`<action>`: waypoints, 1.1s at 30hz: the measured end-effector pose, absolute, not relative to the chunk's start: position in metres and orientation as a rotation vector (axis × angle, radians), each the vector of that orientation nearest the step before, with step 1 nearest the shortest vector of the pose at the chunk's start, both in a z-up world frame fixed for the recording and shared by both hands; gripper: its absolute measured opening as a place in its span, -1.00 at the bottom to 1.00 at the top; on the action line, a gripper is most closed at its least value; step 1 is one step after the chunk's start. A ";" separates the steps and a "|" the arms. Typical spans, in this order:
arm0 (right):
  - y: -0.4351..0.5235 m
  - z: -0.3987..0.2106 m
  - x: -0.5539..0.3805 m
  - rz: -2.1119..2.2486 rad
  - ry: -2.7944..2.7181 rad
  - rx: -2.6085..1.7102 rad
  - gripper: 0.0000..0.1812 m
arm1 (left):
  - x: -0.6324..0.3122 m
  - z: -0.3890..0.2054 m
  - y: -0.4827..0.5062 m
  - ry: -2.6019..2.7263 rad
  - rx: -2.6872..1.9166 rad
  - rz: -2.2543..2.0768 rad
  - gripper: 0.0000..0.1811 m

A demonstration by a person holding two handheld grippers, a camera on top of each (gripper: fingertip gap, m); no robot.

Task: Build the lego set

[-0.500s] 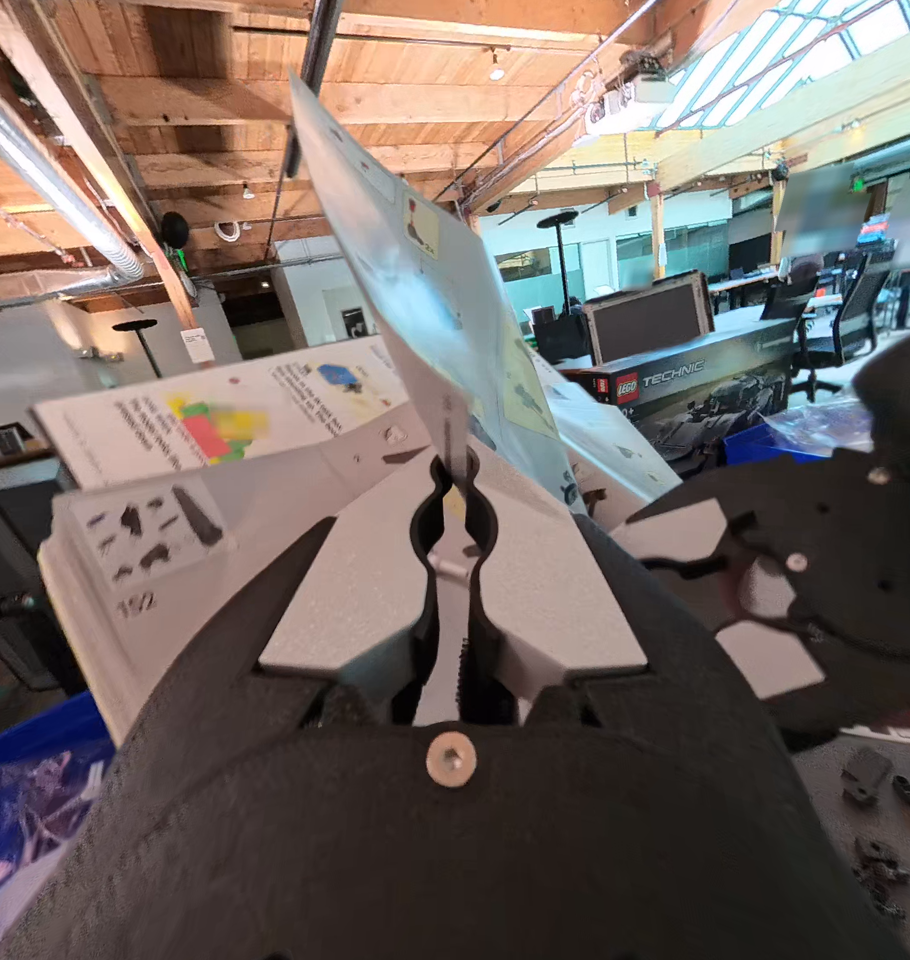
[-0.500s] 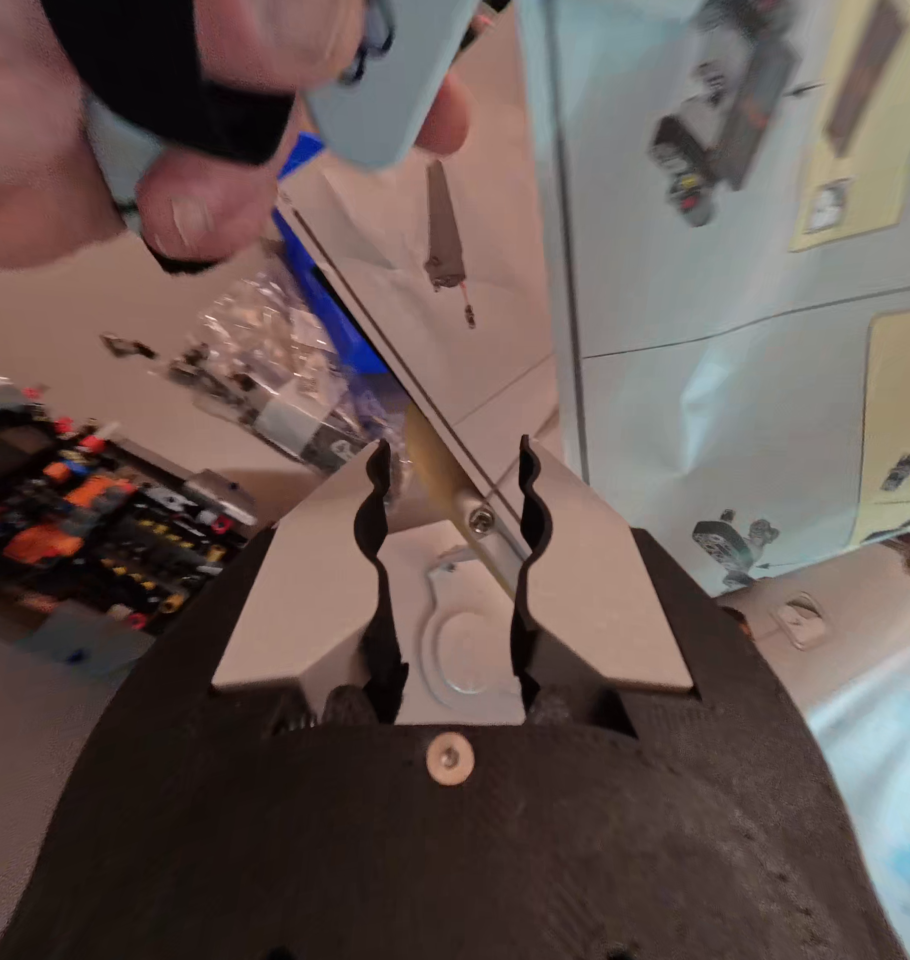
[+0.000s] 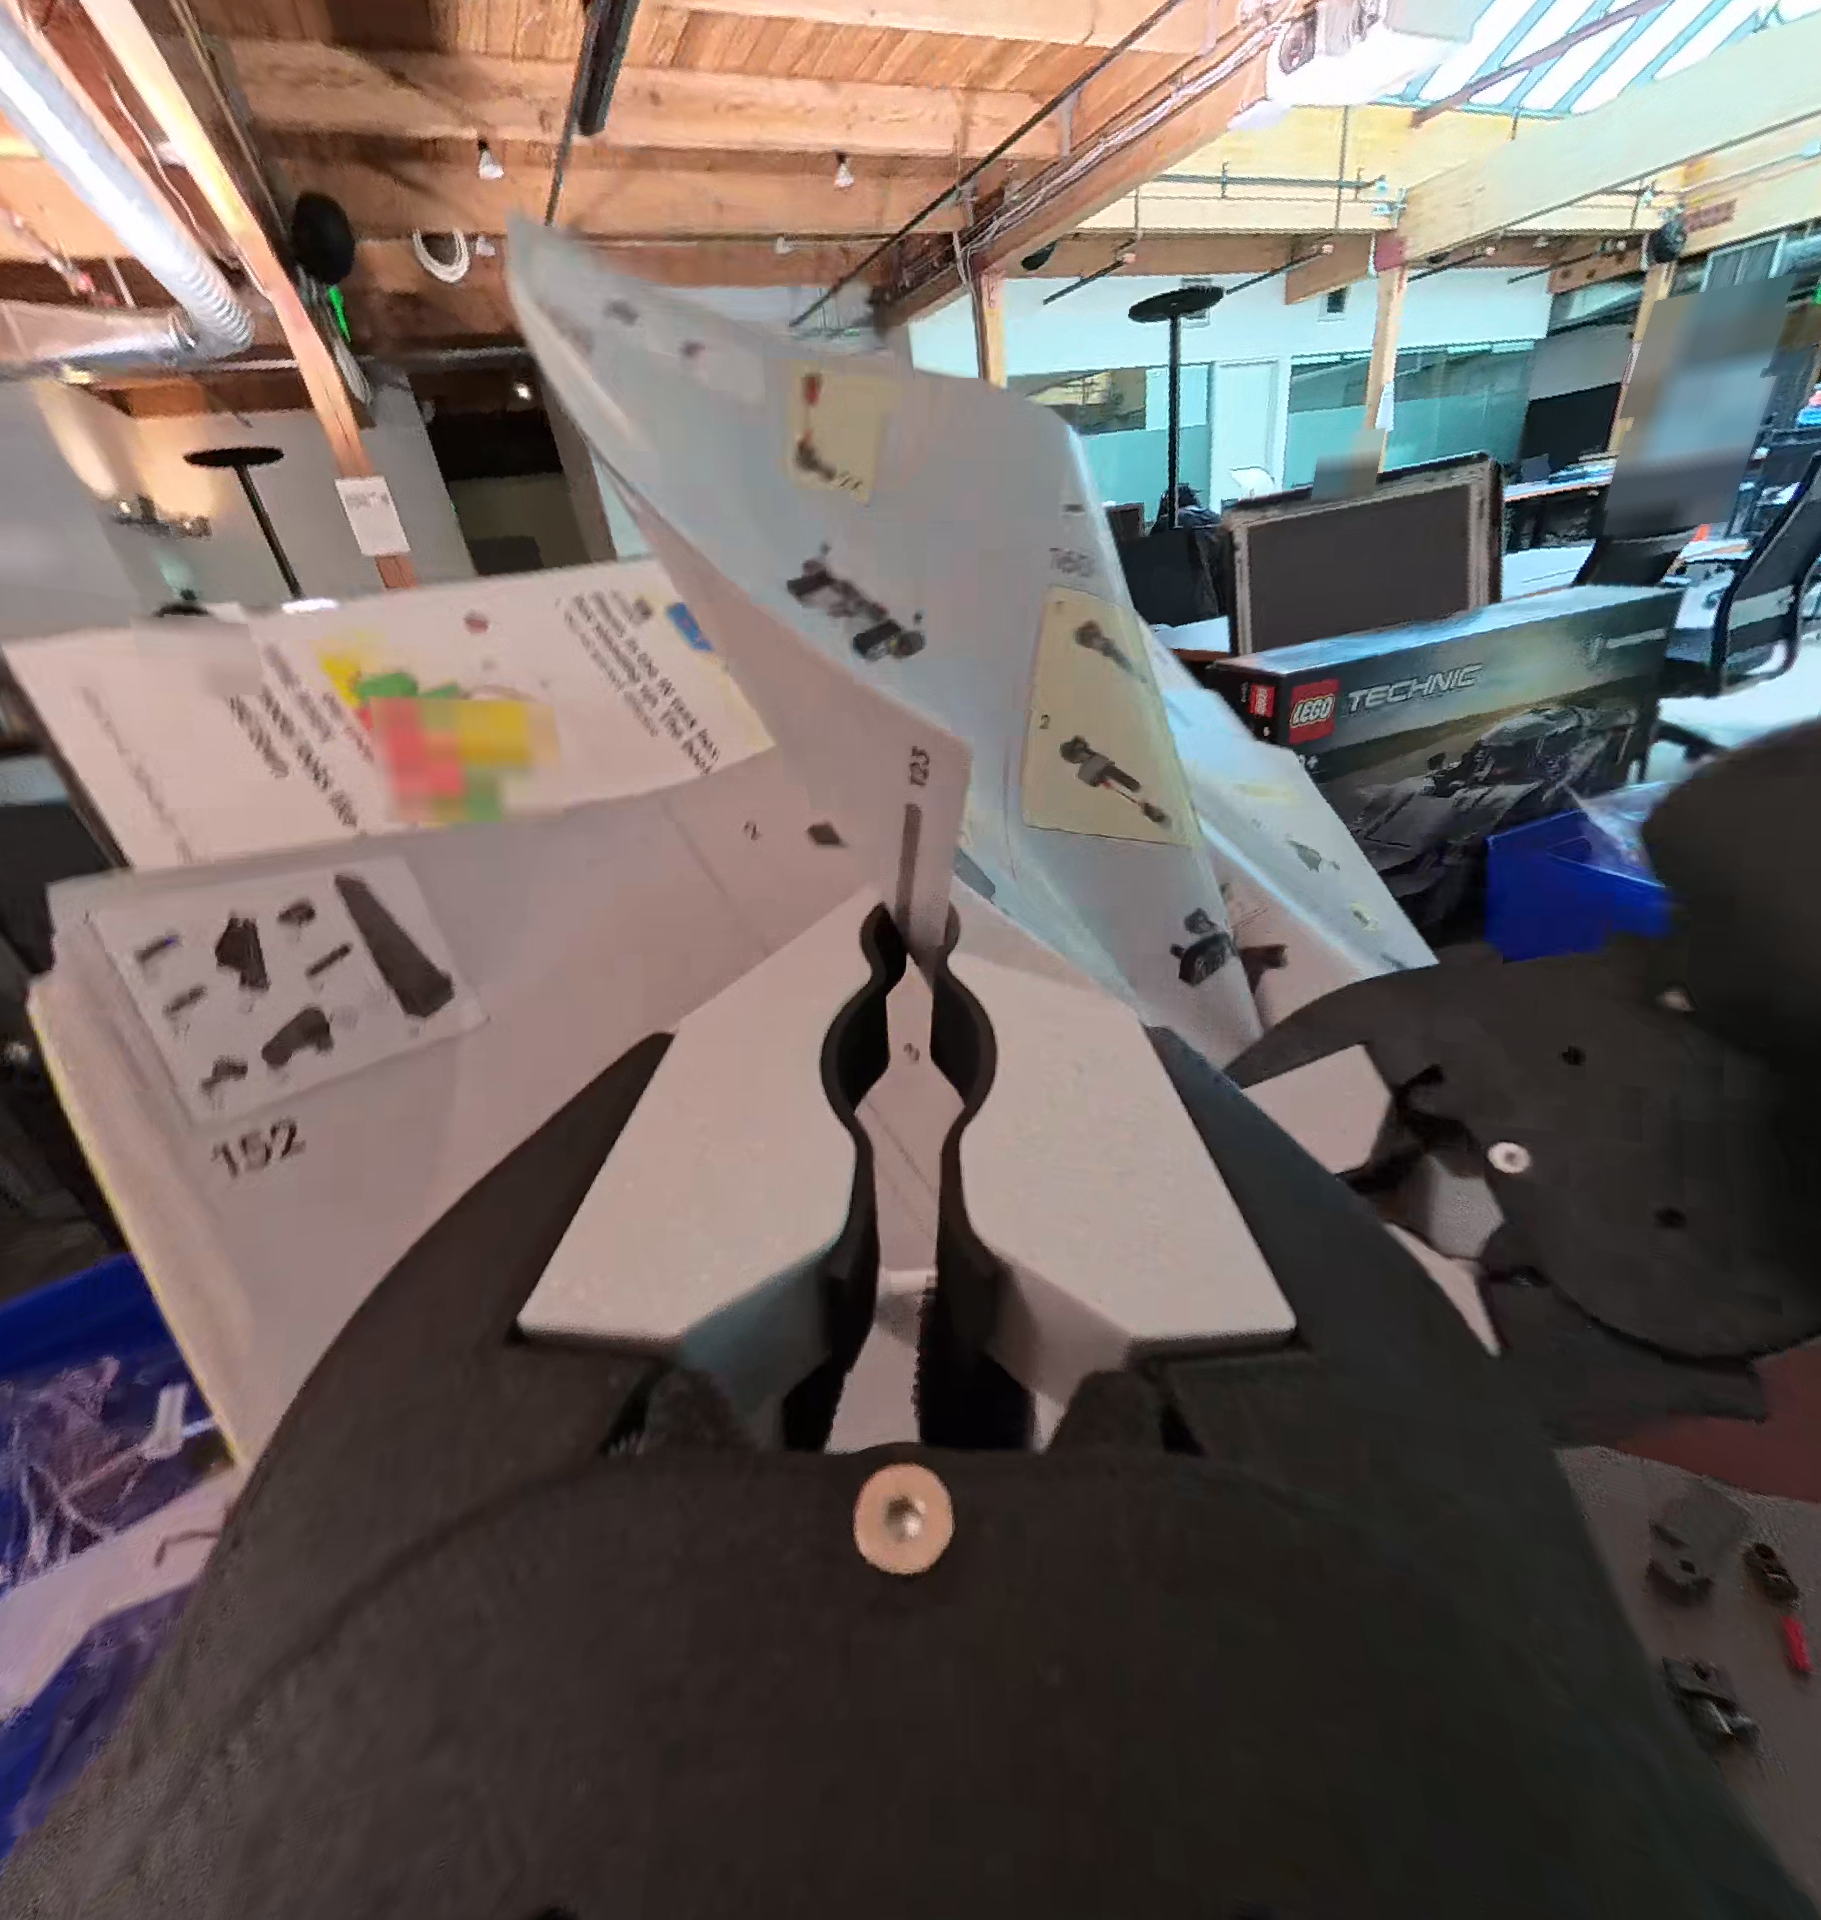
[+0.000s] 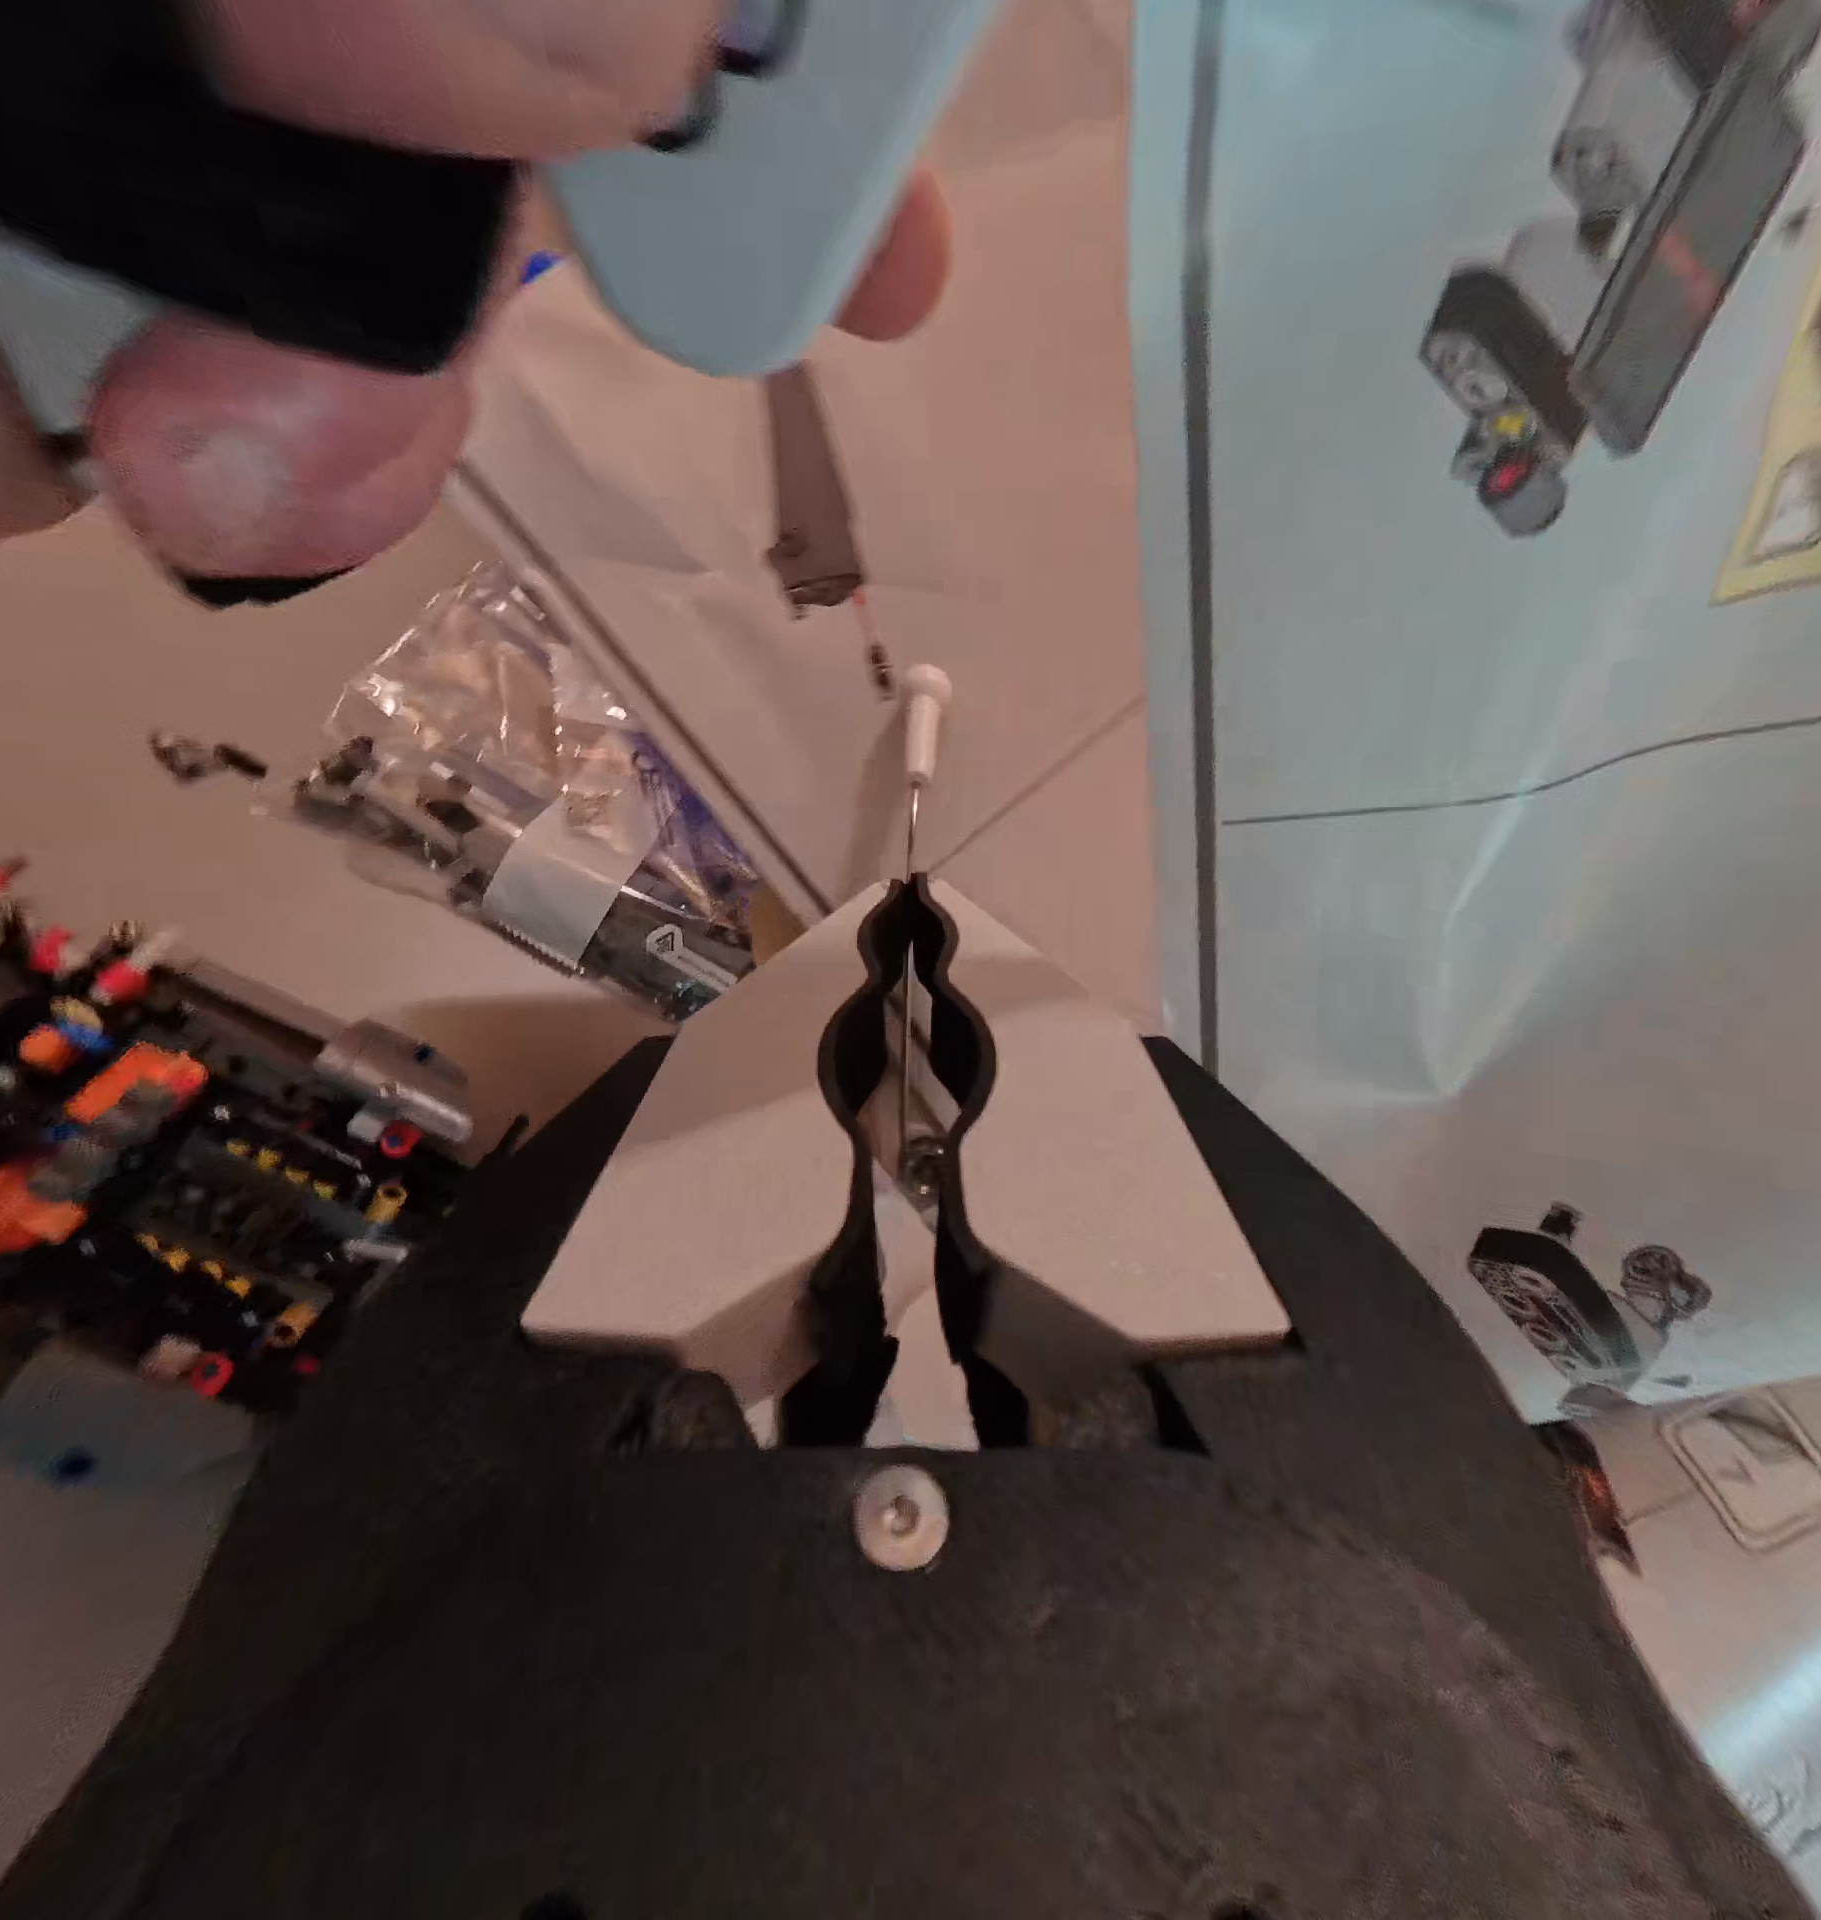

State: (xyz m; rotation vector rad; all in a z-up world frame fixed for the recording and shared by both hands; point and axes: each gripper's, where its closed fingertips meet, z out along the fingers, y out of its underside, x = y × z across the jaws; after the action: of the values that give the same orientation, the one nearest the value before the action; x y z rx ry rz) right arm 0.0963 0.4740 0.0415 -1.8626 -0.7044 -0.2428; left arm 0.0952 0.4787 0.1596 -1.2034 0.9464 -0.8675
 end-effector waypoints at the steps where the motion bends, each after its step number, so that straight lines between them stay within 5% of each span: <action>1: 0.472 0.039 0.092 -0.275 -0.765 -1.837 -1.00 | 0.091 0.151 0.484 0.932 -1.227 -0.883 -1.00; 9: 0.463 0.043 0.088 -0.323 -0.883 -1.689 -1.00 | 0.073 0.100 0.518 0.848 -1.346 -0.853 -1.00; 33: 0.460 0.056 0.100 -0.108 -0.632 -1.630 -1.00 | 0.059 0.085 0.503 0.836 -1.310 -0.739 -1.00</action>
State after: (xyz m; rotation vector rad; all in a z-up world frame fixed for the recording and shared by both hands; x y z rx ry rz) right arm 0.1002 0.4600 0.0562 -1.6305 -0.6320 -0.1077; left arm 0.0593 0.5034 0.0854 -1.3101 0.8359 -0.7392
